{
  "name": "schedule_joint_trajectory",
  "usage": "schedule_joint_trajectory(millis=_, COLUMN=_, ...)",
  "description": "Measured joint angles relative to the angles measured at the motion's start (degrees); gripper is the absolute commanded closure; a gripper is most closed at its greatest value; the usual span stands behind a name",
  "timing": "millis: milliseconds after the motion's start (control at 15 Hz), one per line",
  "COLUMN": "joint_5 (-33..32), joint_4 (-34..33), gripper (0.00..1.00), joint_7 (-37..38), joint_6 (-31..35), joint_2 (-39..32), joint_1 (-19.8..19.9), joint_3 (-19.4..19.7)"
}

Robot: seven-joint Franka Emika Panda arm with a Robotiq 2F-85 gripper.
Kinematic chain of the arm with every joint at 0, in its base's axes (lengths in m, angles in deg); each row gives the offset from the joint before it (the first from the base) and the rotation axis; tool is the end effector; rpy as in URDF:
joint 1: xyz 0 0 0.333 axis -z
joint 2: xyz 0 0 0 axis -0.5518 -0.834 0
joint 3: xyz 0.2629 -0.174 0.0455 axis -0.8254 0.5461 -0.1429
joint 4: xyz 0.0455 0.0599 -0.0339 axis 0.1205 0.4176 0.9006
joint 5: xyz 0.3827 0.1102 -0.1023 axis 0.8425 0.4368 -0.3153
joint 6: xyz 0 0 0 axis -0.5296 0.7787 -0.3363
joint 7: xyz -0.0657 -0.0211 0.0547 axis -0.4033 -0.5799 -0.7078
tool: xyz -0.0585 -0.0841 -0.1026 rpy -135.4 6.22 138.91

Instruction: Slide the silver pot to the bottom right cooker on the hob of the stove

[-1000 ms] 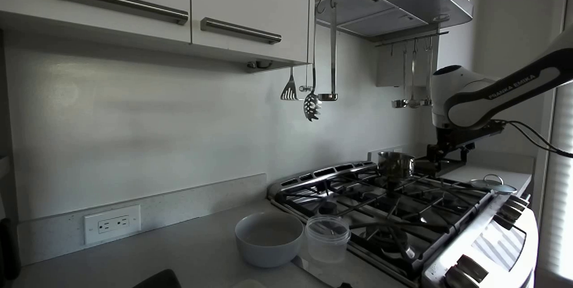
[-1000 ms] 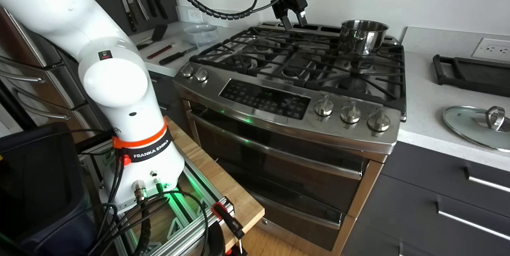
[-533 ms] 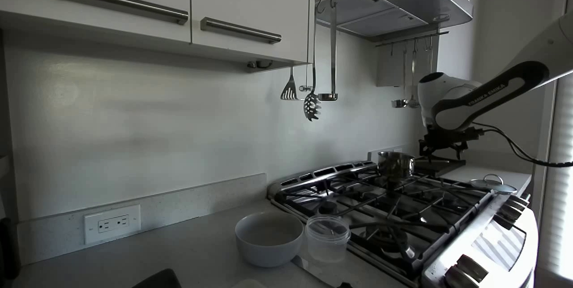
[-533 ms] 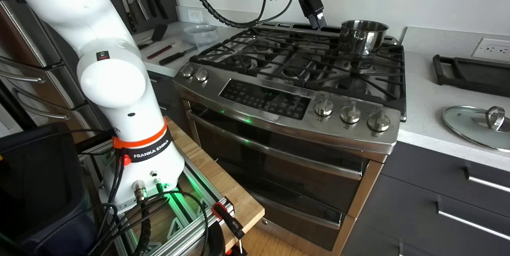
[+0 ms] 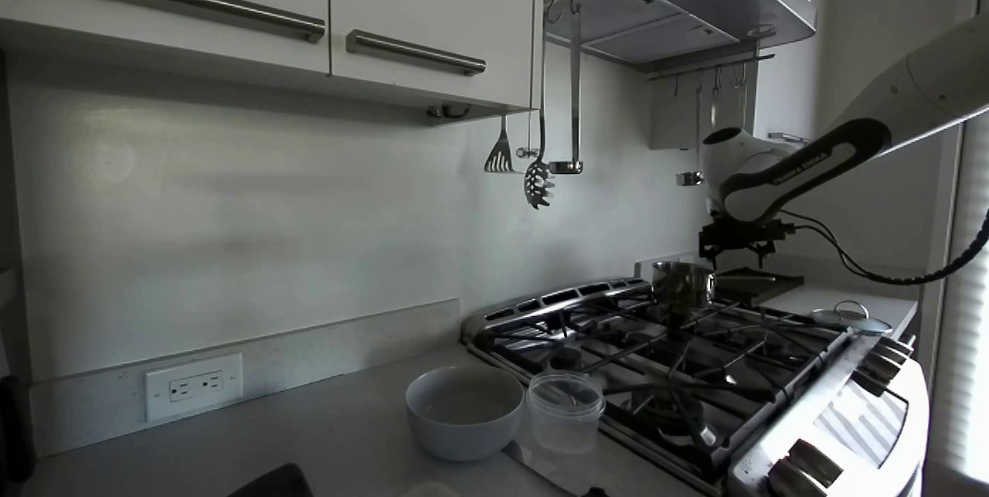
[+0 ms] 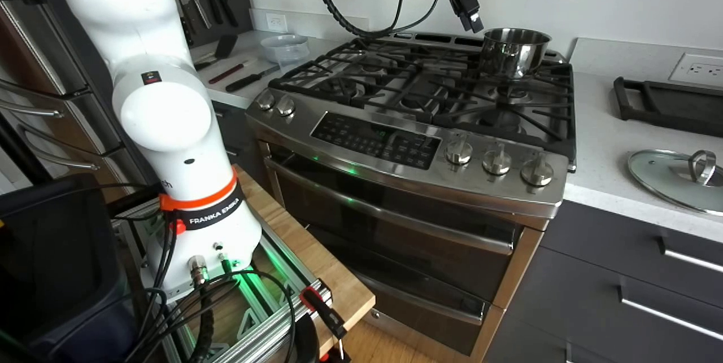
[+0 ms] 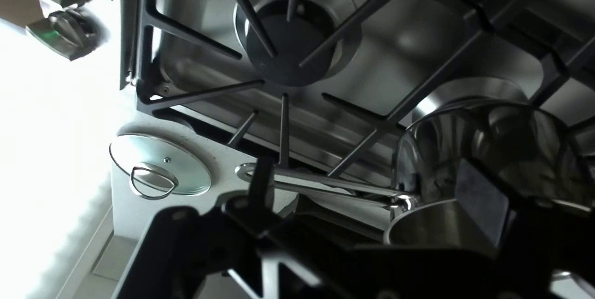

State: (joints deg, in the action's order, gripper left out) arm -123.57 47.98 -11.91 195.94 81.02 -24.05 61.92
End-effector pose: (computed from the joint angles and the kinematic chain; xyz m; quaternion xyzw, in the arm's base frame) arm 0.6045 -0.0982 0.4485 0.8845 -0.3686 0.2153 0.1881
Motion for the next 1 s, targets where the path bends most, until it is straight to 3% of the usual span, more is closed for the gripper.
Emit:
schedule_joint_trajectory(millis=600, joint_5=0.0, joint_4=-0.5, gripper=0.00, joint_7=0.1, joint_6=0.0, joint_2=-0.3, joint_1=-0.3, joint_3=0.2)
schedule_joint_trajectory(millis=1000, joint_5=0.9, joint_4=-3.5, gripper=0.00, joint_7=1.0, joint_6=0.0, joint_2=-2.3, joint_1=-1.7, joint_3=3.9)
